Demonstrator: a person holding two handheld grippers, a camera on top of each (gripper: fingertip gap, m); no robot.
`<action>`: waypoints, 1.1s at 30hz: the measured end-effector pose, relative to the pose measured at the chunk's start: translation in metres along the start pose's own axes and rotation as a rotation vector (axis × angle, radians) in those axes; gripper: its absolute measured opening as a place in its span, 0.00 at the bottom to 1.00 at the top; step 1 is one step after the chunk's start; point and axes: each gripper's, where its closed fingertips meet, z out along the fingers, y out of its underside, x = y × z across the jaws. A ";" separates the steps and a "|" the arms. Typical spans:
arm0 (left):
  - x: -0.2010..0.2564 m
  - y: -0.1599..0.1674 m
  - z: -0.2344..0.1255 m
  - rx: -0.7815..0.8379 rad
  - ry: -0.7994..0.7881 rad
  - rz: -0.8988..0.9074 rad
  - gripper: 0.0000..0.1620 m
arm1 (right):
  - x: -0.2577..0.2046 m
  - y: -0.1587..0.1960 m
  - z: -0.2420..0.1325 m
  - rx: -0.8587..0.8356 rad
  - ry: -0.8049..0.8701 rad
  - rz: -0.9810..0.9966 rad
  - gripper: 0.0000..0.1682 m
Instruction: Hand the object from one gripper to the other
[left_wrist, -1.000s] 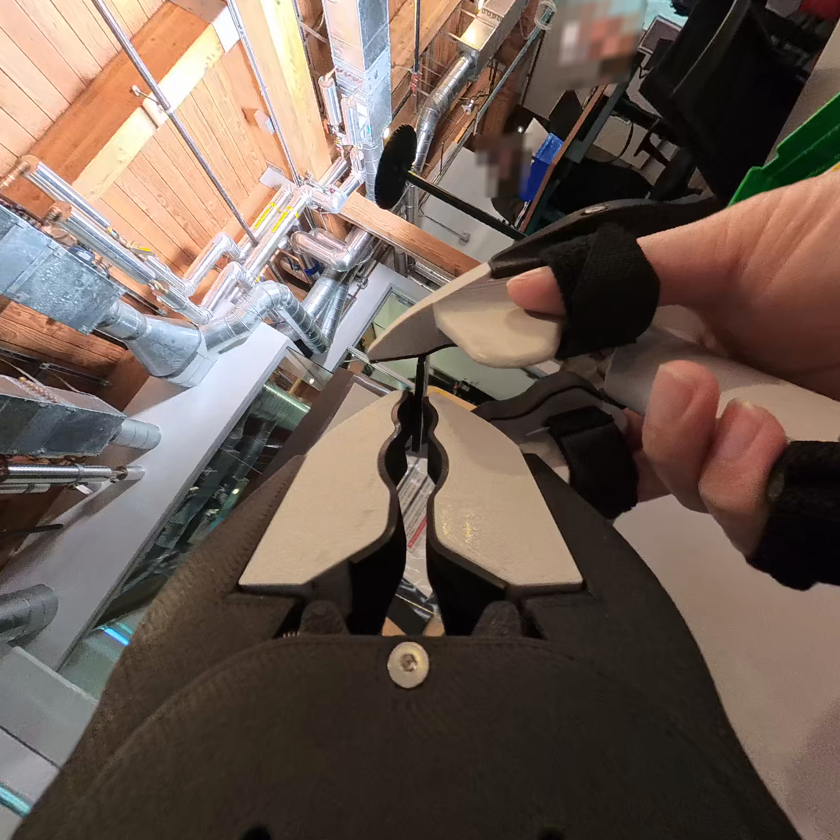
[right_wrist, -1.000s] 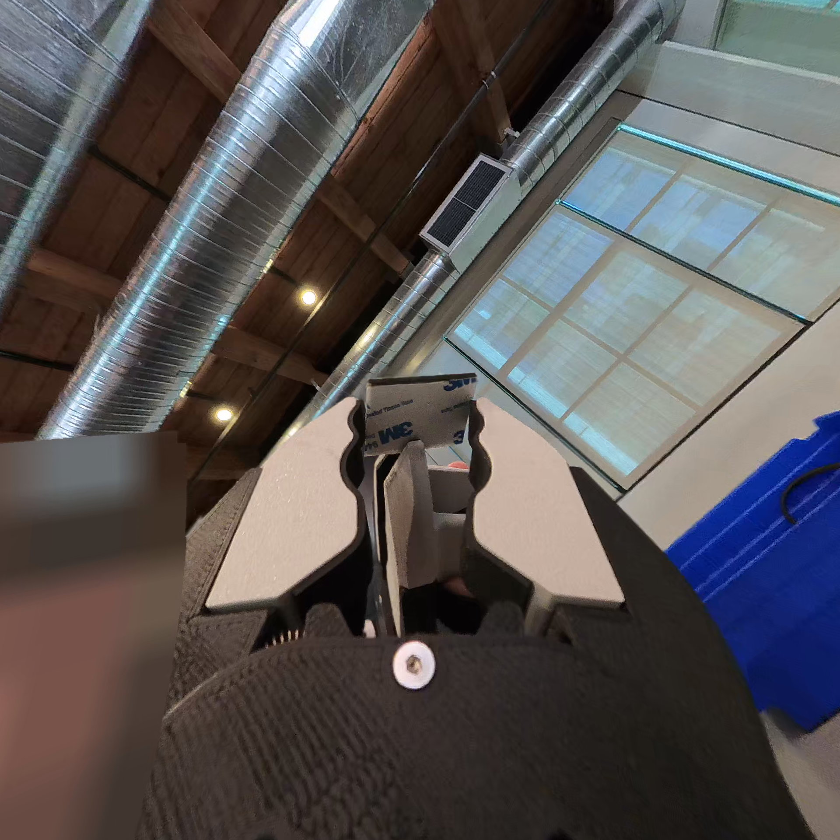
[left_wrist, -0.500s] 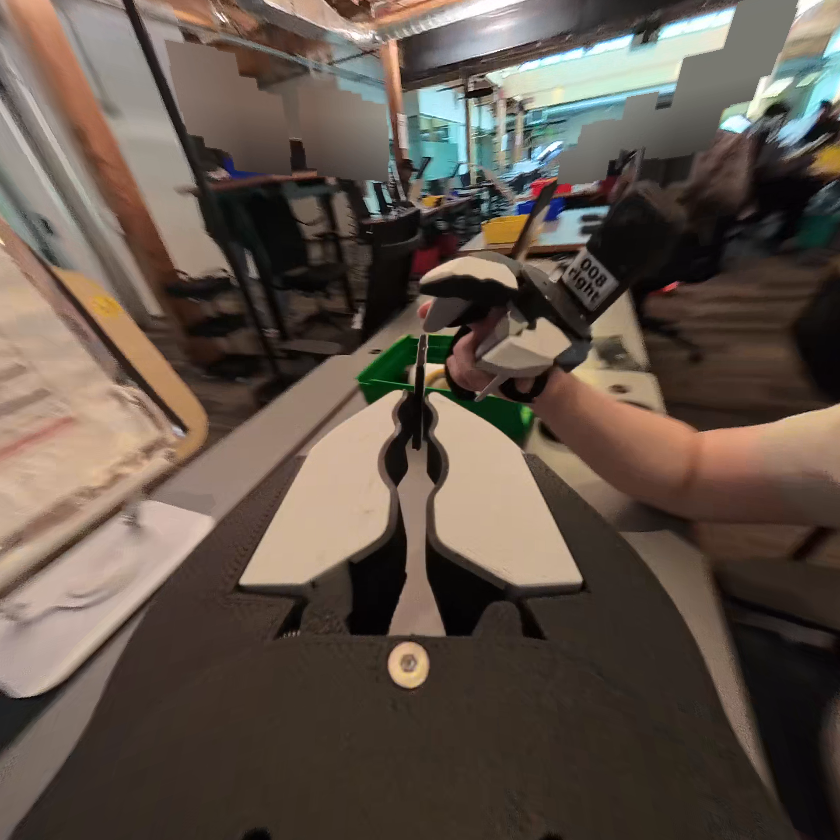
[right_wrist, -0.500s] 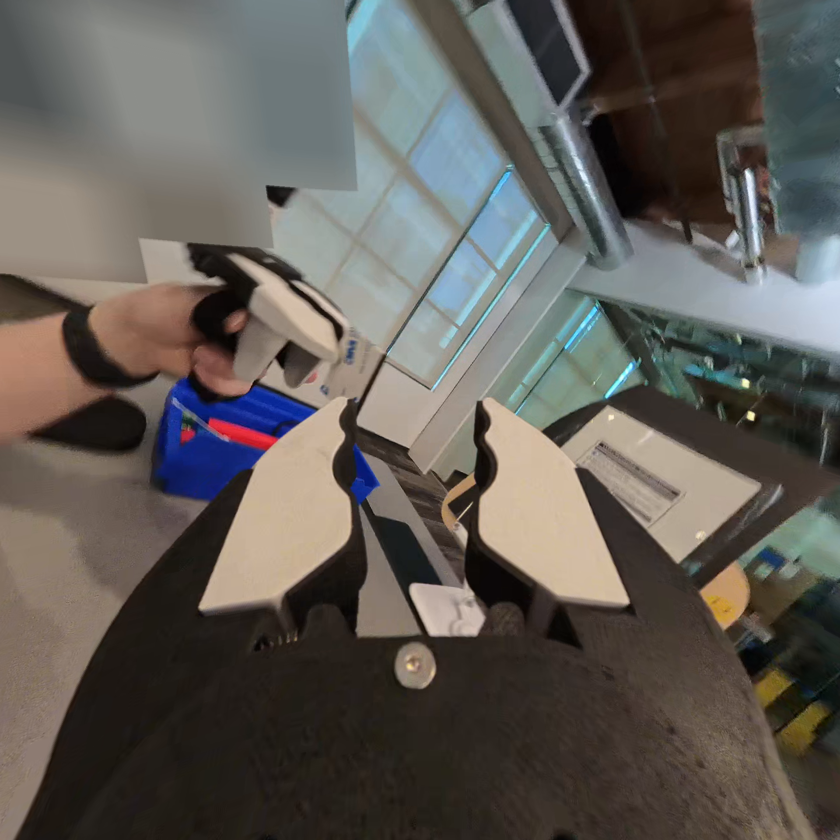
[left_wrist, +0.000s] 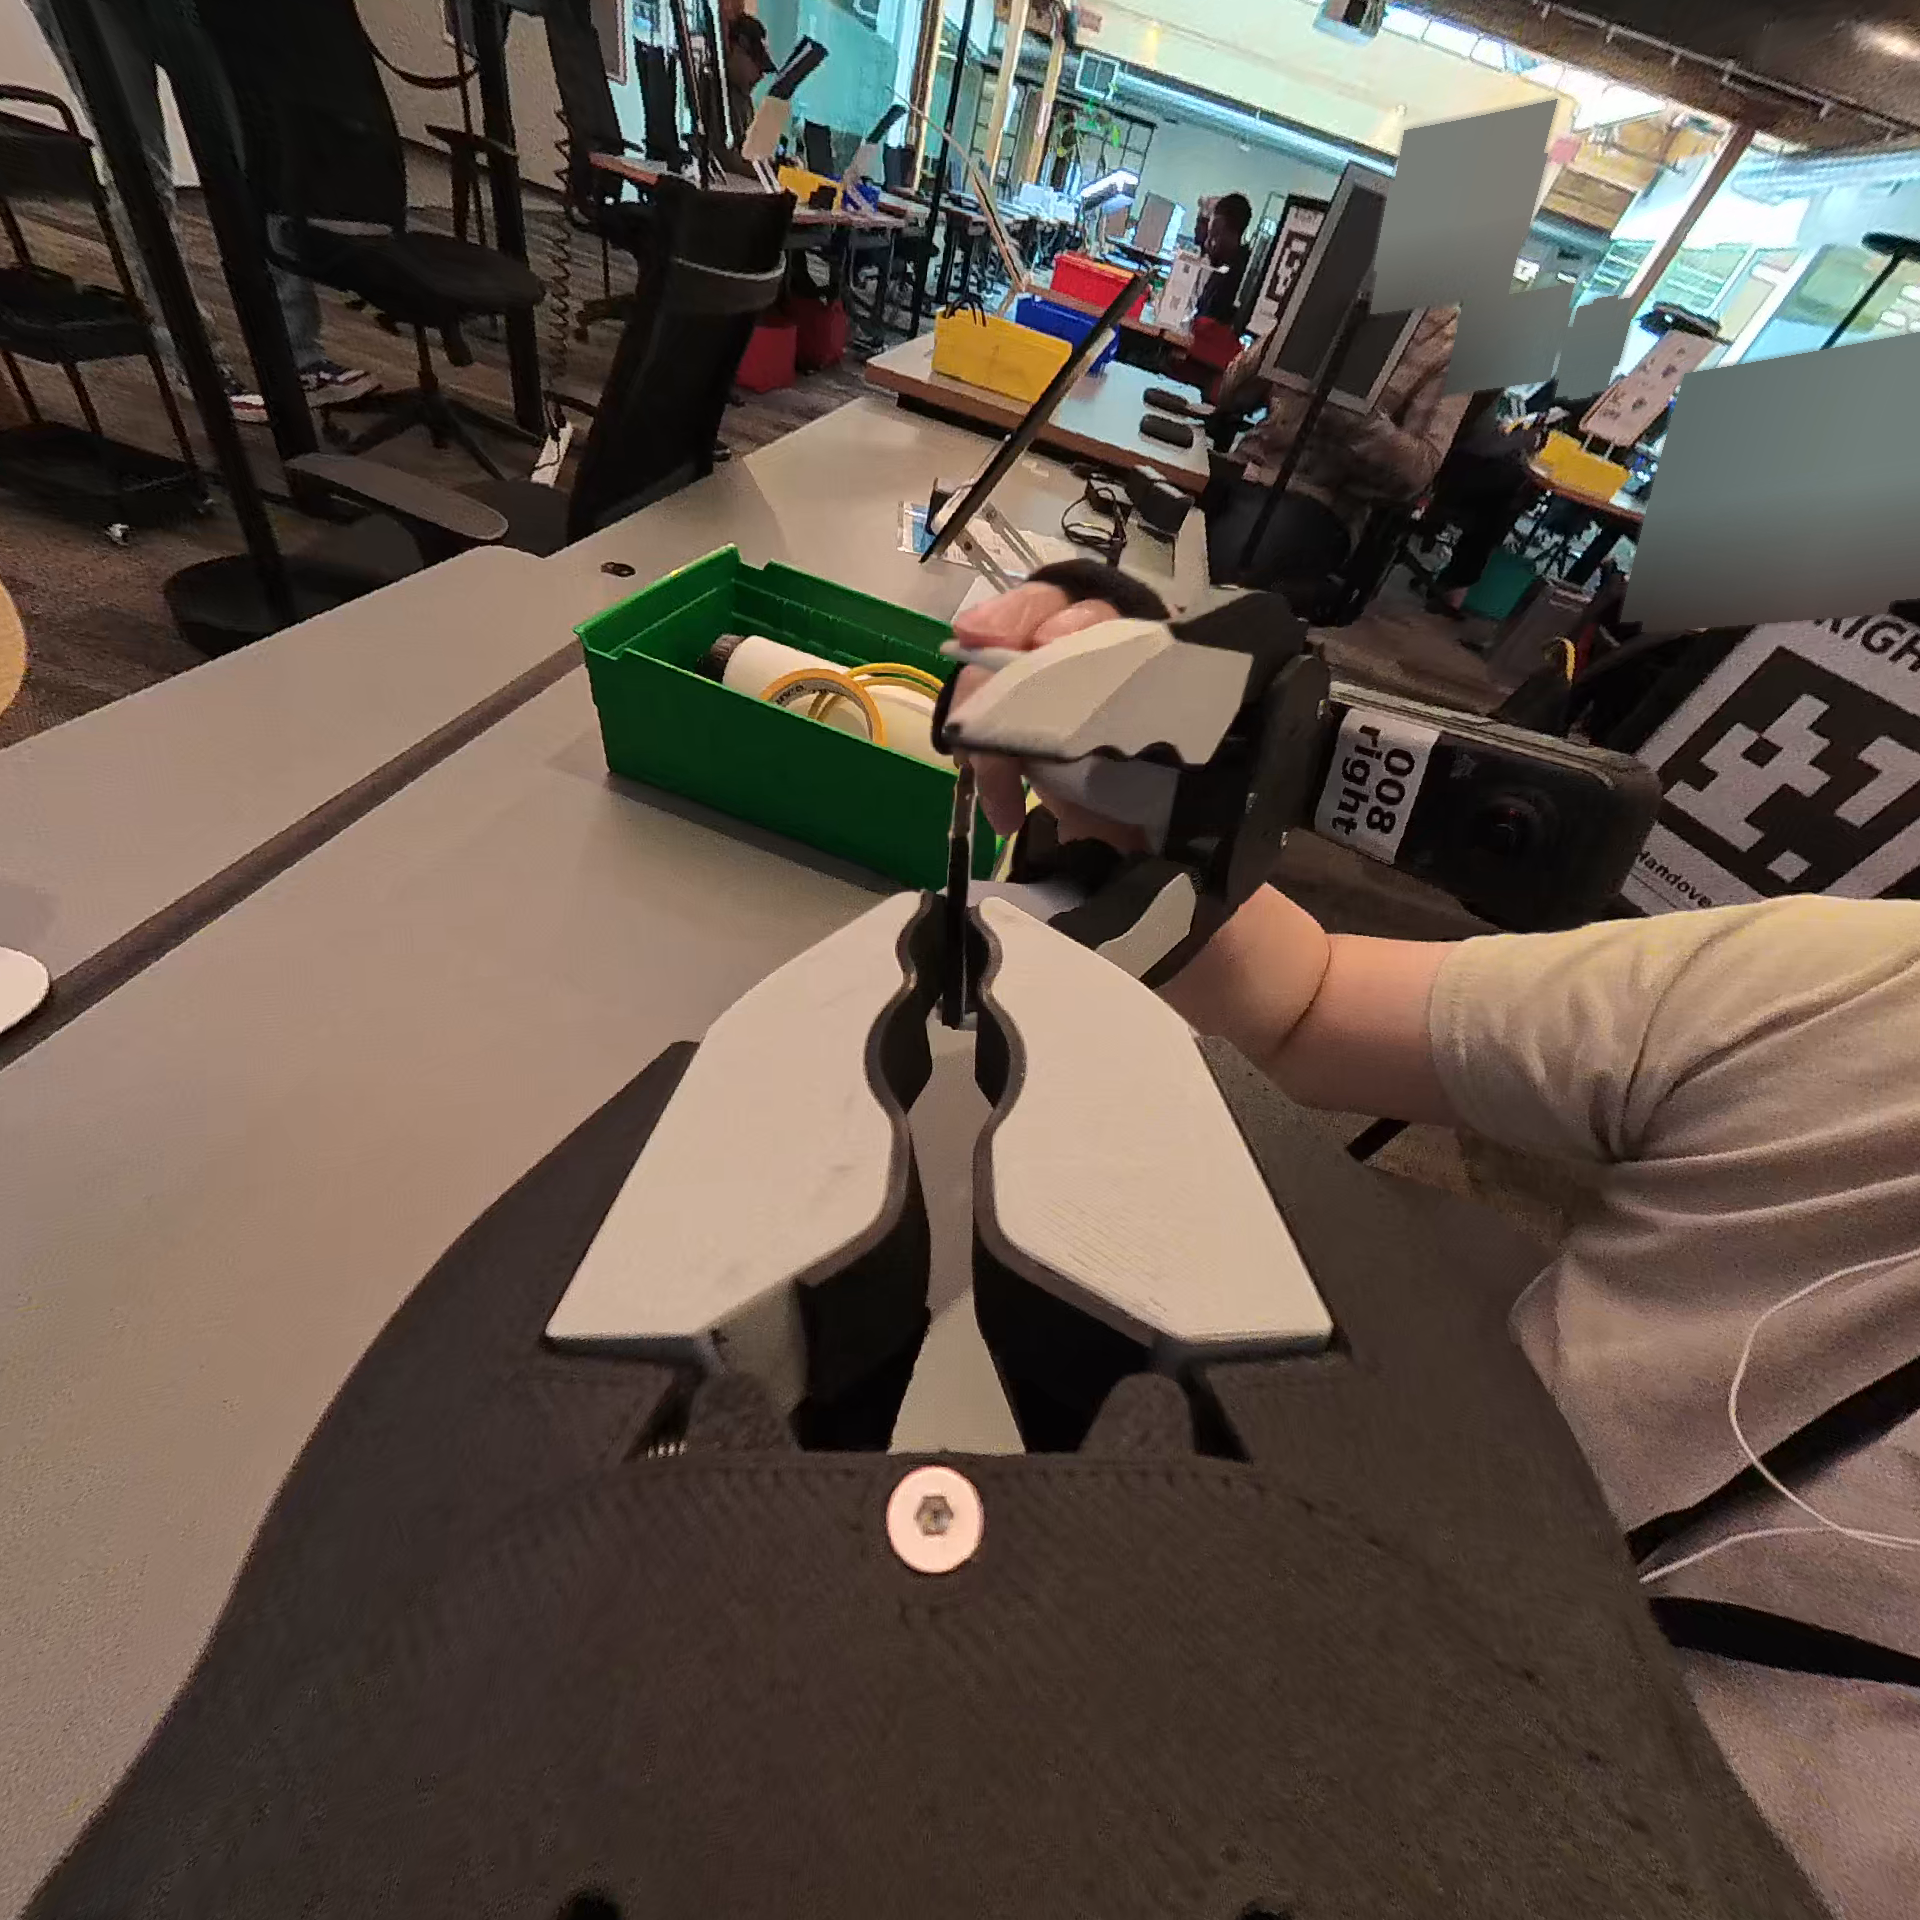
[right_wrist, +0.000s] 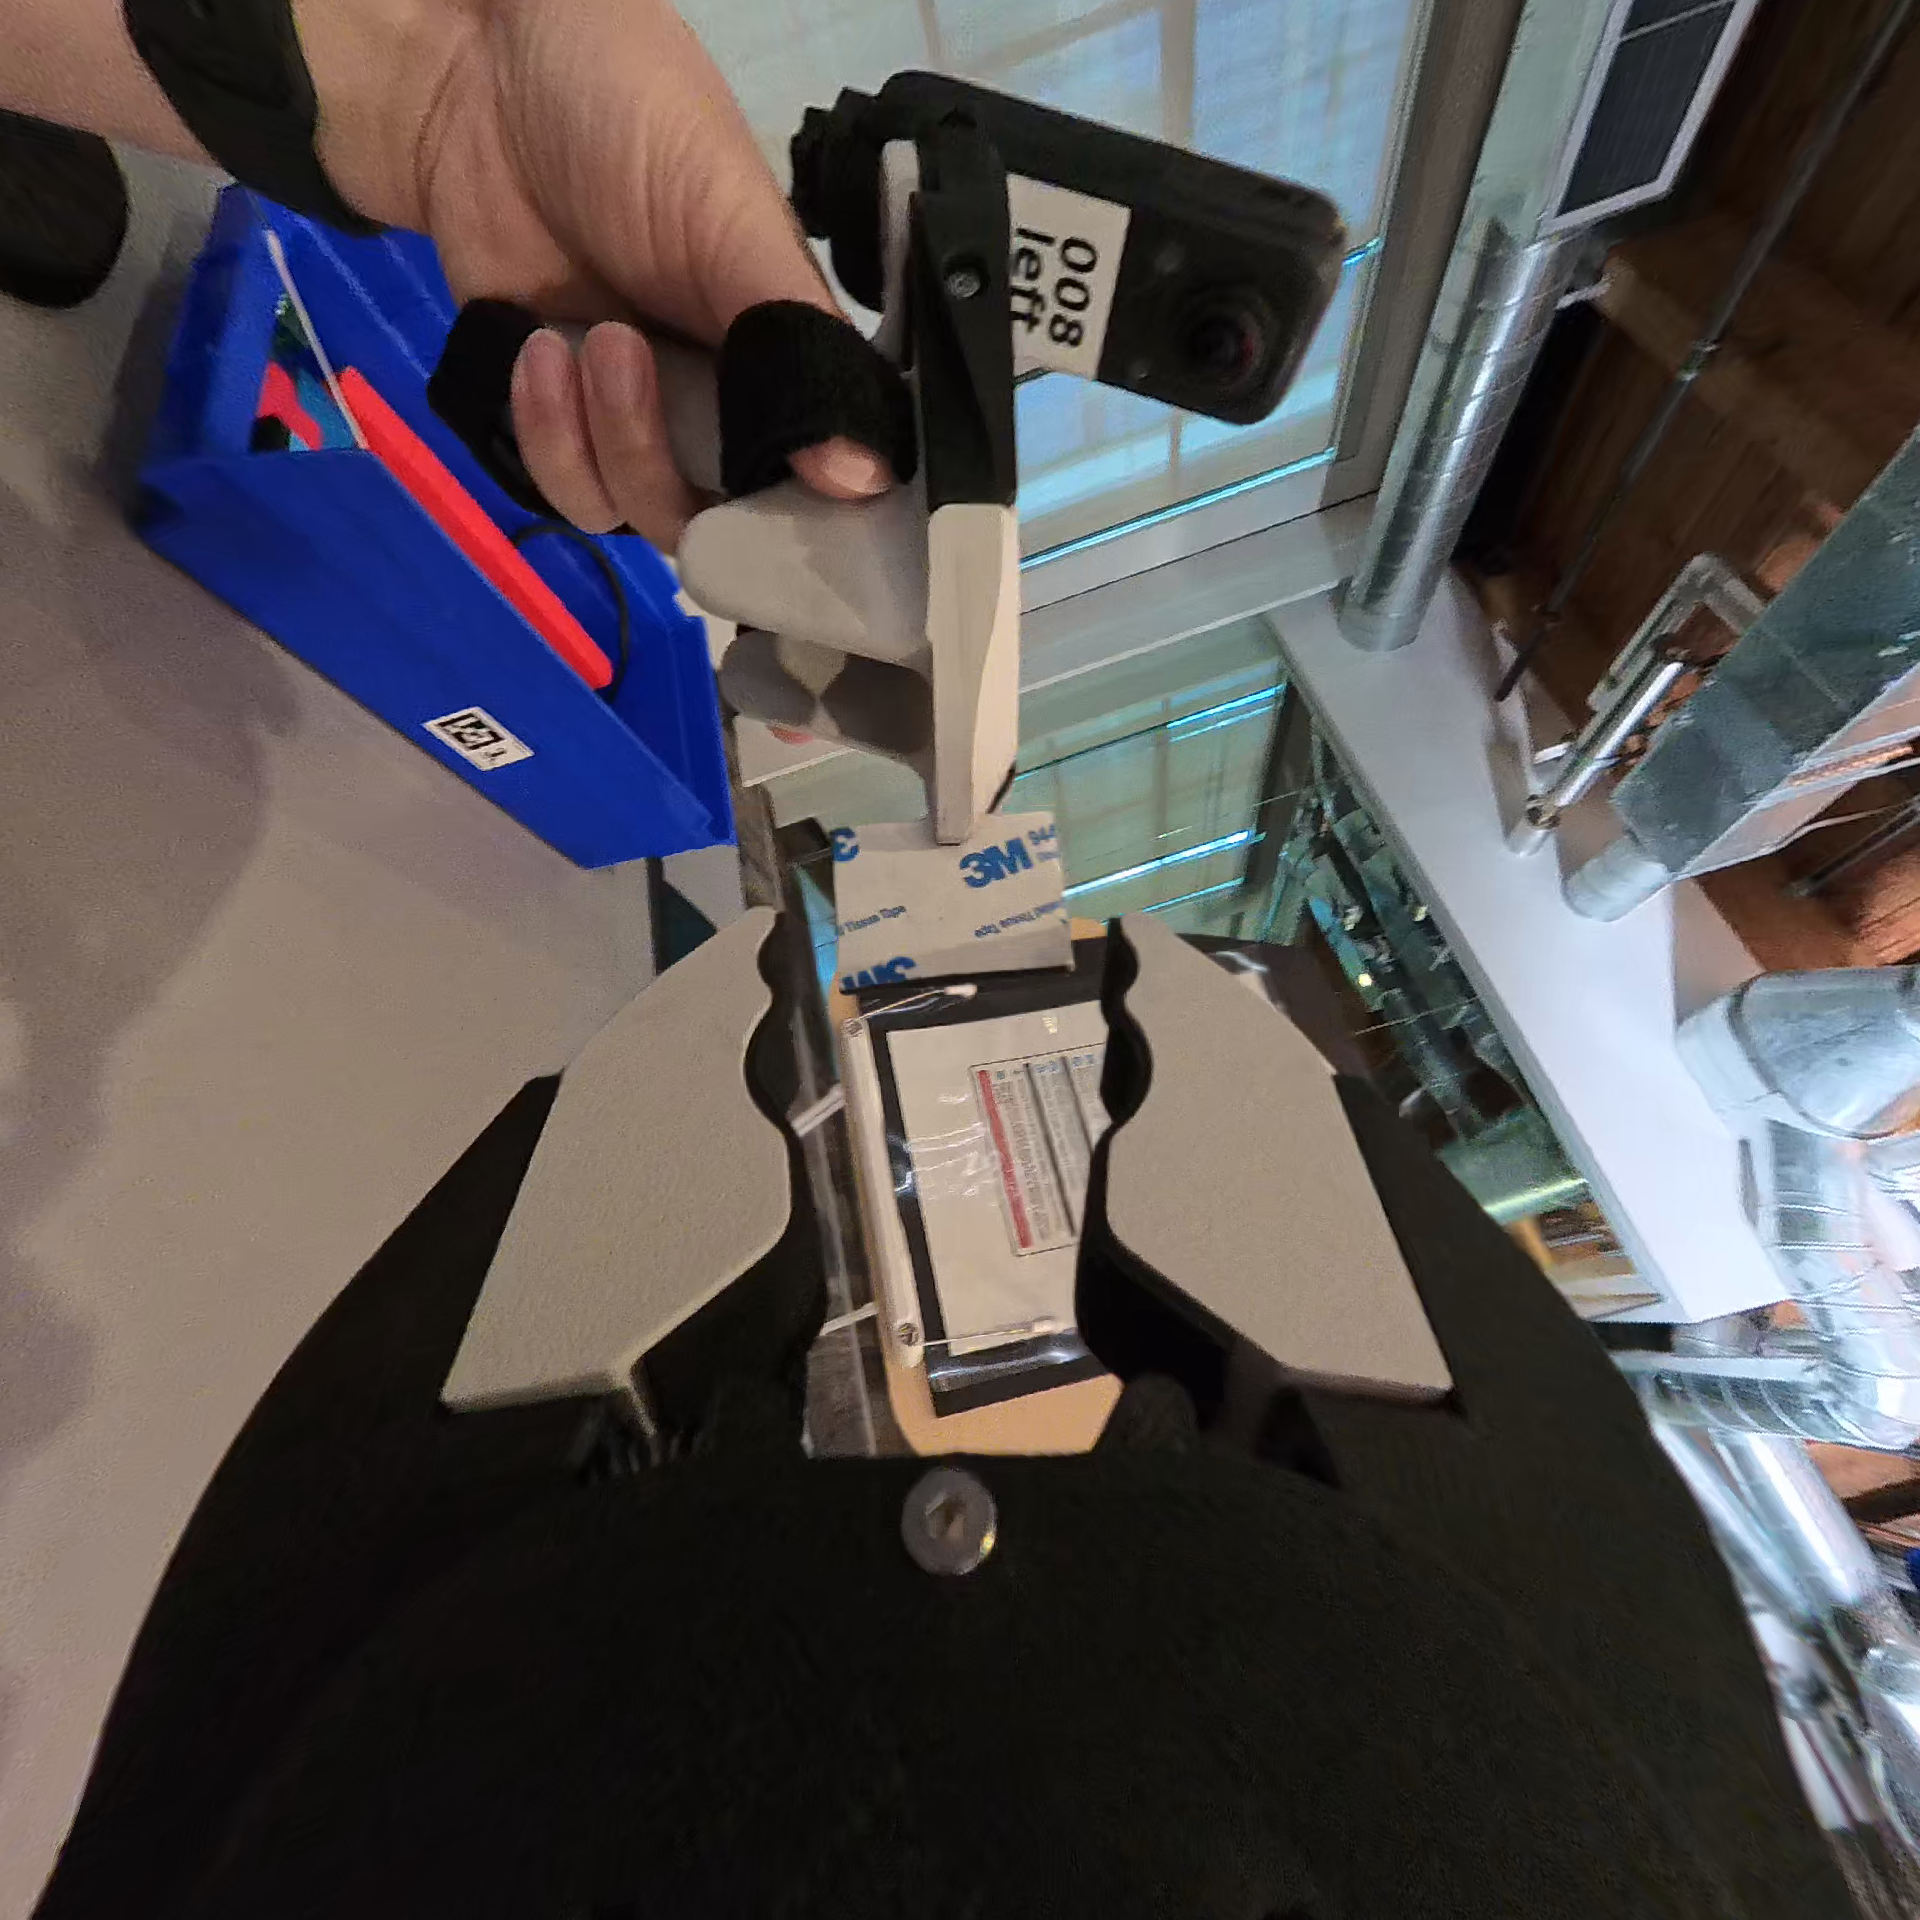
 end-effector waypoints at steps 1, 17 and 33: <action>-0.001 0.001 0.002 -0.007 -0.005 -0.003 0.02 | -0.002 0.003 0.002 -0.020 -0.013 0.006 0.30; -0.023 -0.015 -0.034 0.021 -0.276 0.160 0.25 | 0.015 0.275 -0.270 -1.293 0.014 0.831 0.27; -0.055 -0.028 -0.103 0.077 -0.523 0.159 0.29 | 0.028 0.306 -0.275 -1.305 0.147 0.752 0.38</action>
